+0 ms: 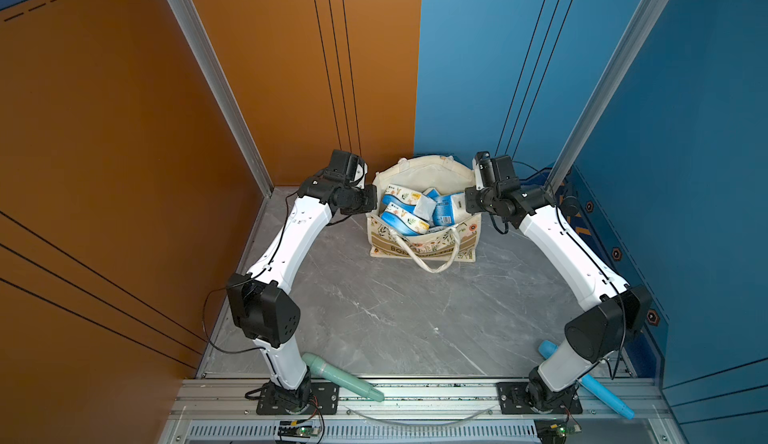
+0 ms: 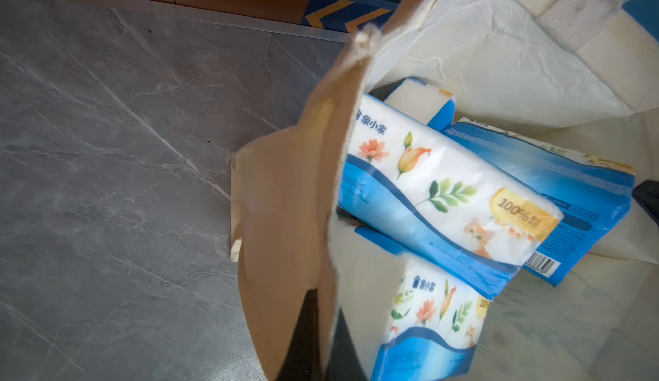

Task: Put tissues into the canvas bag
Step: Adjust the canvas bag at the center of the board.

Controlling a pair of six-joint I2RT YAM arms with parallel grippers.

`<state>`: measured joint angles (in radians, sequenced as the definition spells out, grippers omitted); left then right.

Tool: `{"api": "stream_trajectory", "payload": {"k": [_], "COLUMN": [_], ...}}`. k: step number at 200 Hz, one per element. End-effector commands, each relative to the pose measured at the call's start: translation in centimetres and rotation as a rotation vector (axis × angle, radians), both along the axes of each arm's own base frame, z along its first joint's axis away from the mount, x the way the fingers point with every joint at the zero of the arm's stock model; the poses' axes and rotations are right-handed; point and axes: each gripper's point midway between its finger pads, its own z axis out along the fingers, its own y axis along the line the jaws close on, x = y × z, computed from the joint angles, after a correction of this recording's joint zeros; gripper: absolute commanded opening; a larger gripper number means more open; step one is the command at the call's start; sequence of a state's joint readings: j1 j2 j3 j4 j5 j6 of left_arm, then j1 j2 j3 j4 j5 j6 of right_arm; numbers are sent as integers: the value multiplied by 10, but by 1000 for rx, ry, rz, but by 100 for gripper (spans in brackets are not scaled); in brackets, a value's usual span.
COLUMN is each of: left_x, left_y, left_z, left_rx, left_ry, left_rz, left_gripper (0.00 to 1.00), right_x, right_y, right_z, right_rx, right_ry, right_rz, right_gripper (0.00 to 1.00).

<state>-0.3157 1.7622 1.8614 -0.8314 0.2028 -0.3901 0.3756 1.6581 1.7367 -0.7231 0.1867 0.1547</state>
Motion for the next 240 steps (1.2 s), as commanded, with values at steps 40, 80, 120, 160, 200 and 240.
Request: {"api": "stream_trajectory", "payload": {"k": [40, 80, 120, 160, 200, 240], "left_x": [2, 3, 4, 5, 6, 7], "left_y": [6, 4, 10, 12, 12, 11], "left_z": [-10, 7, 15, 19, 28, 38], "left_rx": [16, 13, 10, 4, -8, -12], "left_ry": [17, -27, -46, -57, -78, -107], "left_rz": [27, 22, 27, 23, 17, 14], "left_gripper": [0, 10, 26, 46, 52, 52], "right_x": [-4, -7, -8, -6, -5, -6], "right_y": [-9, -2, 7, 13, 15, 17], "right_z": [11, 17, 23, 24, 26, 34], "right_rx": [69, 109, 158, 189, 205, 222], "right_ry": [-59, -62, -70, -71, -77, -93], "right_rz": [-10, 22, 51, 68, 71, 82], "right_gripper": [31, 56, 59, 61, 64, 65]}}
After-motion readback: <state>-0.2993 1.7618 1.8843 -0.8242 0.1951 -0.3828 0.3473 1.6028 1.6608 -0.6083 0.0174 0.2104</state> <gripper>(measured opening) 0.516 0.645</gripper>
